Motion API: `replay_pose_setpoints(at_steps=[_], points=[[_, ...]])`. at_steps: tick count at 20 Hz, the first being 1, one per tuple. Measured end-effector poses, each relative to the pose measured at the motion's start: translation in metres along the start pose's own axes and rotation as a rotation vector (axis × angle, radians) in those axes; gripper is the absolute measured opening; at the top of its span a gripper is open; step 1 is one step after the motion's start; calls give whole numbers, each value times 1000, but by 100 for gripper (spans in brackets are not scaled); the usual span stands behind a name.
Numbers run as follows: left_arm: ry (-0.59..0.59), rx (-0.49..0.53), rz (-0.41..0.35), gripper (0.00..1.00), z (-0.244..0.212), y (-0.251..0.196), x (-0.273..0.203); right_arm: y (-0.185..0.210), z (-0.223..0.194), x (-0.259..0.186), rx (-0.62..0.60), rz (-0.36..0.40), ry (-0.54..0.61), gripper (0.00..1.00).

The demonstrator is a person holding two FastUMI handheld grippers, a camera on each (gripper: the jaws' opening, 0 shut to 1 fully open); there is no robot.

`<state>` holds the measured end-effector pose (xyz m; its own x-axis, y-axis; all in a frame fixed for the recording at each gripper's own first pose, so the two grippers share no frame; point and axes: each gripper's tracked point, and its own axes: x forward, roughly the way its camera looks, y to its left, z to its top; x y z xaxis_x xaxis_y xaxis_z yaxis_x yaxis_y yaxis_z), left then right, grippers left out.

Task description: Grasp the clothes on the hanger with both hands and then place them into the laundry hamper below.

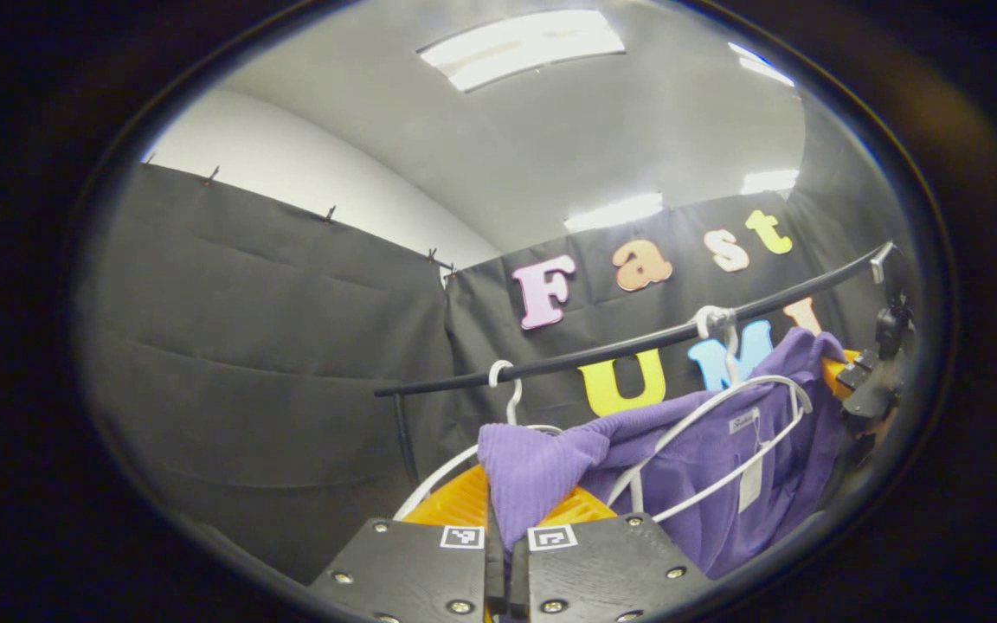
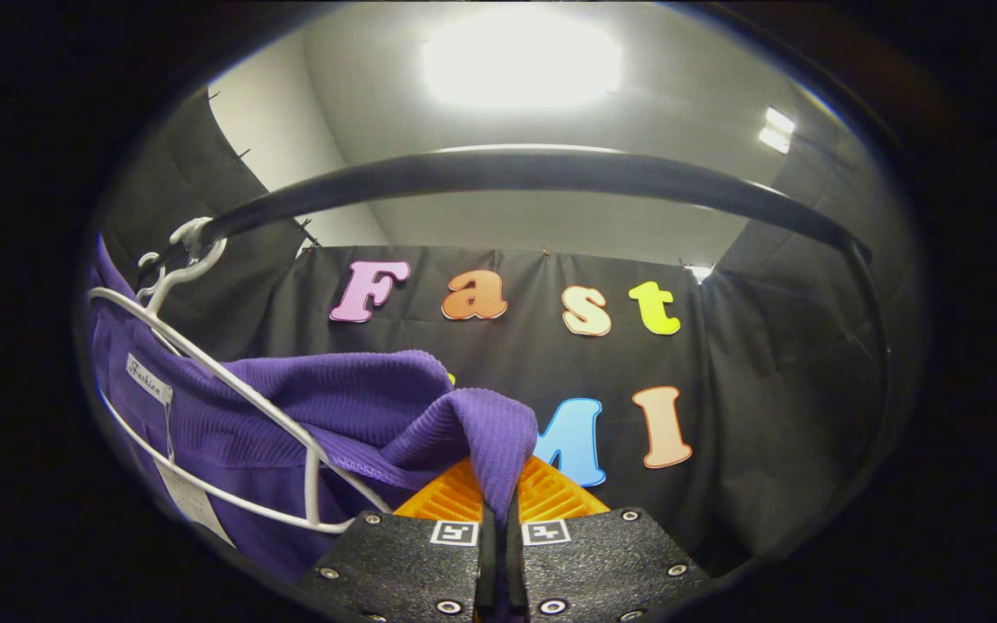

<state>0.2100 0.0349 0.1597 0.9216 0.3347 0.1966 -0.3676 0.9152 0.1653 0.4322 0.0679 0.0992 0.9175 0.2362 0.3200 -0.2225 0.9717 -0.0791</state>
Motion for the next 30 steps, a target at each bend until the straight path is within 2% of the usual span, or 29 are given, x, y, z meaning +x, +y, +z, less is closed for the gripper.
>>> replay_pose_setpoints(at_steps=[3,4,5,7,8,9,10,18,23,30], points=[[2,-20,-15,3,-5,4,14,7,-26,6,12,23,52,4],[1,-16,-22,10,-6,5,17,11,-35,7,32,30,77,4],[5,-9,-30,3,-9,5,21,13,-43,8,55,35,102,4],[24,-4,-45,3,-21,3,28,18,-62,12,89,45,155,4],[42,-9,-49,10,-29,2,31,21,-74,13,100,54,189,4],[62,-19,-54,10,-37,-1,32,24,-84,13,111,64,220,4],[78,-30,-58,3,-46,-2,32,26,-94,11,116,70,243,4],[148,-31,-88,3,-91,-7,4,36,-142,-37,93,75,363,4],[159,-52,-116,3,-106,-4,-19,40,-133,-80,66,69,384,4],[154,-112,-198,4,-105,2,-54,52,-70,-148,102,48,357,4]])
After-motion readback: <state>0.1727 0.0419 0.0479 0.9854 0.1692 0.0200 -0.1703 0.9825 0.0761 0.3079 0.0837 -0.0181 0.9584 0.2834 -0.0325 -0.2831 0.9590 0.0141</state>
